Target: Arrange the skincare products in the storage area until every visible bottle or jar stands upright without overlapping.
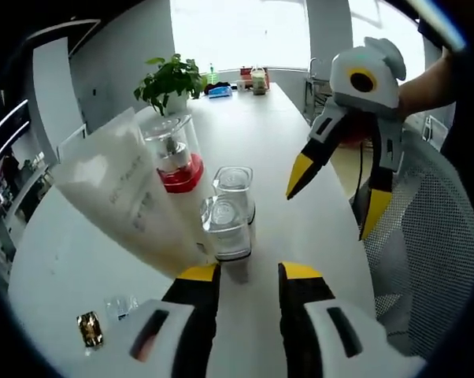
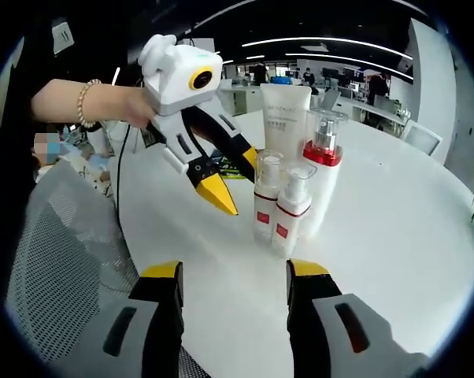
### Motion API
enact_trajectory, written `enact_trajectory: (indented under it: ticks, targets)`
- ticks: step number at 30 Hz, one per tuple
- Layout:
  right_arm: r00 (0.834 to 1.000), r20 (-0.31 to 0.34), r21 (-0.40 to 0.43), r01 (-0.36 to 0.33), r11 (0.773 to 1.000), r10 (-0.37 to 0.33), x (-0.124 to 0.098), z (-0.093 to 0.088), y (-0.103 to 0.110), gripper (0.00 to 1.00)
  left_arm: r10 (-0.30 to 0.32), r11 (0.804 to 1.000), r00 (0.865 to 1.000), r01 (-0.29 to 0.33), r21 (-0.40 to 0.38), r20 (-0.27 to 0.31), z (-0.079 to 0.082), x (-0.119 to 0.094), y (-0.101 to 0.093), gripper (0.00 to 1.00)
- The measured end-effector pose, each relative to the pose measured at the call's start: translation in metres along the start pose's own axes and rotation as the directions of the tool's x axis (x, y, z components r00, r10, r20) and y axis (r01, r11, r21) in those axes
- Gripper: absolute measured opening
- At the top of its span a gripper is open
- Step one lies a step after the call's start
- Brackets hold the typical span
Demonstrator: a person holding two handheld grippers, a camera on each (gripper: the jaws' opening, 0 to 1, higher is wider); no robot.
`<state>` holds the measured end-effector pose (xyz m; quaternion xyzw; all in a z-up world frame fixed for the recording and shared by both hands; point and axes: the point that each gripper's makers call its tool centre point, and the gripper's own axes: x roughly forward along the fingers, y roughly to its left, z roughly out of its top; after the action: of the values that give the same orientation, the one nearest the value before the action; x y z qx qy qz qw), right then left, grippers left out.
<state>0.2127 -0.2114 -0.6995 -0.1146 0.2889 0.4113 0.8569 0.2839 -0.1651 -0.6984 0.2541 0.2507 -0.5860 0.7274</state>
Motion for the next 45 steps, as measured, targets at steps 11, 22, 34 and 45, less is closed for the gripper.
enact_trajectory:
  ticks: [11,22,34,45]
  targets:
    - [1.000,0.003,-0.004,0.003,1.000,-0.003,0.002,0.004,0.006,0.54,0.035,0.999,0.999,-0.035,-0.035,0.002,-0.005,-0.018,-0.002,0.34]
    - [0.999,0.013,-0.003,0.038,0.999,-0.038,0.006,0.013,0.010,0.56,0.135,0.982,0.991,-0.137,-0.130,-0.023,-0.025,-0.052,0.000,0.47]
    - [0.999,0.023,0.001,0.040,0.999,-0.040,0.007,0.018,0.024,0.63,0.208,0.942,0.978,-0.208,-0.264,-0.029,-0.042,-0.089,-0.016,0.52]
    - [0.999,0.040,-0.014,0.032,0.999,-0.031,0.006,0.027,0.042,0.68,0.284,0.874,0.959,-0.262,-0.408,-0.008,-0.069,-0.124,-0.034,0.58]
